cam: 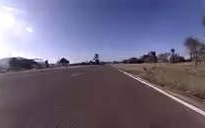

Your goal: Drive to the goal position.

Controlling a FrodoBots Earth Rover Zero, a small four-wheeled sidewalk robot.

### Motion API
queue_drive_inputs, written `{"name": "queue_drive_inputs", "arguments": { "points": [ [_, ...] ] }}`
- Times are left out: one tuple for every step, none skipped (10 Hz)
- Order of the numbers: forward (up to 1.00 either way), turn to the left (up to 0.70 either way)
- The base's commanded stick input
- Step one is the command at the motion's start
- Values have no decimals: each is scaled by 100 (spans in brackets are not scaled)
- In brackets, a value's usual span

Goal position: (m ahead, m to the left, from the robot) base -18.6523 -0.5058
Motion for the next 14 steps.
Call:
{"name": "queue_drive_inputs", "arguments": {
  "points": [
    [100, -12],
    [100, -33],
    [100, -26],
    [100, -12],
    [100, 0],
    [100, 0],
    [100, 0],
    [100, 0],
    [100, 0],
    [100, 0],
    [100, 0],
    [100, 0],
    [100, 0],
    [100, 0]
  ]
}}
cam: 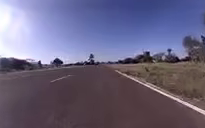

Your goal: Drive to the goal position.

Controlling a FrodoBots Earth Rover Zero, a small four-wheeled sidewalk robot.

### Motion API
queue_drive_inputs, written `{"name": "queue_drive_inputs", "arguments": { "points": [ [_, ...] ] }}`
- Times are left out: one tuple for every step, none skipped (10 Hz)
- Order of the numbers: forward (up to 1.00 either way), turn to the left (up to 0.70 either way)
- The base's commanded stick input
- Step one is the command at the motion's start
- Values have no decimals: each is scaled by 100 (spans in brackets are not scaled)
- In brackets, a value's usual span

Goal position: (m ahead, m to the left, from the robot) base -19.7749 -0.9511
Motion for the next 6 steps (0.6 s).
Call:
{"name": "queue_drive_inputs", "arguments": {
  "points": [
    [100, 0],
    [100, 0],
    [100, 0],
    [100, 0],
    [27, -14],
    [10, -62]
  ]
}}
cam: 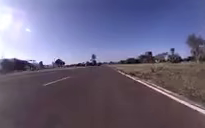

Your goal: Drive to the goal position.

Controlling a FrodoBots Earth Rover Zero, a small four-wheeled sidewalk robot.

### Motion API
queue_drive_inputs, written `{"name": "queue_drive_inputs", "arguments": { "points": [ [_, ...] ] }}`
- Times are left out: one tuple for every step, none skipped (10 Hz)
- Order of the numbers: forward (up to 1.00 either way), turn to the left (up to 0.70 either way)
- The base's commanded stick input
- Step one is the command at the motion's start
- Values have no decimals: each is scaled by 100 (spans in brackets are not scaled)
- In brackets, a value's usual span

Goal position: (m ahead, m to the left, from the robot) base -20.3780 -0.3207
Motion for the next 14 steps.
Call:
{"name": "queue_drive_inputs", "arguments": {
  "points": [
    [0, -100],
    [0, -100],
    [0, -100],
    [0, -100],
    [0, -100],
    [0, -100],
    [0, -100],
    [0, -100],
    [0, -100],
    [0, -100],
    [0, -100],
    [0, -100],
    [0, -100],
    [0, -100]
  ]
}}
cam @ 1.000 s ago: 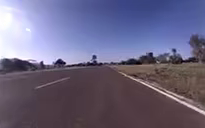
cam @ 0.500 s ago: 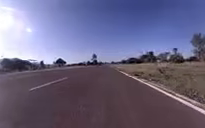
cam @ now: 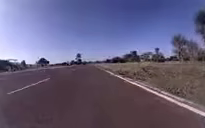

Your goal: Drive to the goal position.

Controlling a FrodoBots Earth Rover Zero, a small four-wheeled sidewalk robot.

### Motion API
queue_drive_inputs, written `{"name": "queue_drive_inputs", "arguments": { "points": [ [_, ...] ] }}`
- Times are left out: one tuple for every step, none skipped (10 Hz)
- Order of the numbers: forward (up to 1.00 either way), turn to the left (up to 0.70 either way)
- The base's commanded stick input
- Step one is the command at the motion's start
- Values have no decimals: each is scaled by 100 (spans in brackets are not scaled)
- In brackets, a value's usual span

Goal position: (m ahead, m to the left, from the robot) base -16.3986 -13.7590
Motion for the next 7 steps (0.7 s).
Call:
{"name": "queue_drive_inputs", "arguments": {
  "points": [
    [0, -100],
    [0, -100],
    [0, -100],
    [0, -100],
    [0, -100],
    [0, -100],
    [0, -100]
  ]
}}
